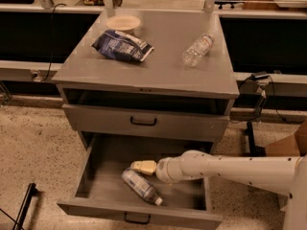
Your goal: Place blue plastic bottle into middle drawer
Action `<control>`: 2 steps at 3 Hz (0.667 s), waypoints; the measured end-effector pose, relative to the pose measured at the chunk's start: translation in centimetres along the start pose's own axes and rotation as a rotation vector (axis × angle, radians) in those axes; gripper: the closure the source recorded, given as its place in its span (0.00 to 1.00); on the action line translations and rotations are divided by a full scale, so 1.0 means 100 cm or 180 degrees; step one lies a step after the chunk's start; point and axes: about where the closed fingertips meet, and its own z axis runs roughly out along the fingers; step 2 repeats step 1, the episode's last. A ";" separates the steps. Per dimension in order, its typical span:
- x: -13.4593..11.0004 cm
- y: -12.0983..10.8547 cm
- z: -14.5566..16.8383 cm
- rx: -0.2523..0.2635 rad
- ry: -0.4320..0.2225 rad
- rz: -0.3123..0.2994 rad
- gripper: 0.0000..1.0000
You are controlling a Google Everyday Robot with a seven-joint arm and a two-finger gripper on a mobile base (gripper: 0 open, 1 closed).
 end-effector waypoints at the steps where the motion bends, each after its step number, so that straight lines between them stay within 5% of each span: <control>1: 0.006 -0.013 -0.007 -0.0053 -0.0020 0.0158 0.00; 2: 0.006 -0.013 -0.007 -0.0053 -0.0020 0.0158 0.00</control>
Offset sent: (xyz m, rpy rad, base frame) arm 0.0000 0.0000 0.0000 0.0000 0.0000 0.0000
